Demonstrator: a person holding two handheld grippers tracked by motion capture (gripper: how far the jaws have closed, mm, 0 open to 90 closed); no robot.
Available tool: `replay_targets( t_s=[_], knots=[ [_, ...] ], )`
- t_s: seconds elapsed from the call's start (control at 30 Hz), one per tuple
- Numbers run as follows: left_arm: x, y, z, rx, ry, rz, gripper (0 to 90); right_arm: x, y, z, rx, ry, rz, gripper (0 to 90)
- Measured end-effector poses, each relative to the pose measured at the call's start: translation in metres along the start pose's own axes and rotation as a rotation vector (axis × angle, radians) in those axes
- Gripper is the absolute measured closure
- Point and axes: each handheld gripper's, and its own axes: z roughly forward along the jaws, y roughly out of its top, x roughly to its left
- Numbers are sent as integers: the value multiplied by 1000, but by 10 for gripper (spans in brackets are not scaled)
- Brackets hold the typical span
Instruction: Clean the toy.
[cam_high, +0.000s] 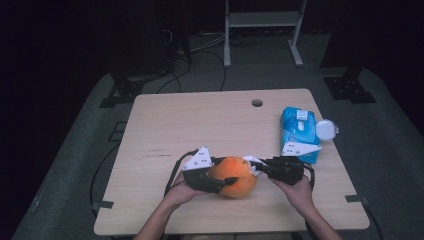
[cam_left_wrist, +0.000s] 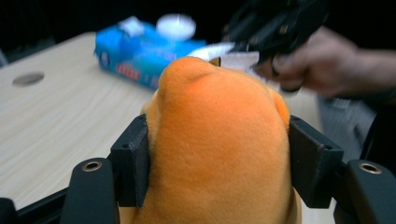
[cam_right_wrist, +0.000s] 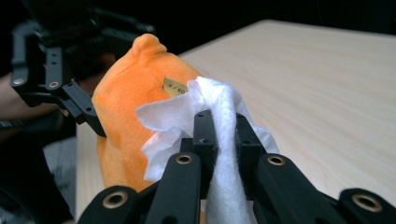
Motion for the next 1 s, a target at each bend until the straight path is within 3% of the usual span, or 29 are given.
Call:
replay_targets(
  t_s=[0.07, 0.17, 0.23, 0.33, 0.43, 0.53, 0.7, 0.83, 1.0],
  knots=[
    [2, -7, 7, 43, -2, -6, 326, -3, -3, 2, 24, -12, 5, 822],
    [3, -9, 11, 35, -10, -21, 321, -5, 1, -4, 2, -28, 5, 822],
    [2, -8, 14, 32, -7, -18, 314, 0, 8, -10, -27, -45, -18, 822],
    [-2, -7, 21, 27, -3, -9, 302, 12, 16, -12, -57, -28, -53, 822],
    [-6, -5, 26, 22, -1, 2, 291, 32, 22, -4, -49, -6, -125, 822],
    [-9, -5, 28, 35, 5, 13, 286, 36, 20, 8, -1, -27, -173, 822],
    [0, -8, 23, 18, 2, -32, 236, 20, 9, 6, 18, -58, -123, 823],
    [3, -10, 22, -5, -1, -55, 194, 10, 2, 5, 21, -42, -66, 822],
    [0, -10, 25, -7, 10, -43, 234, 13, 8, -1, 13, -57, -84, 821]
  ],
)
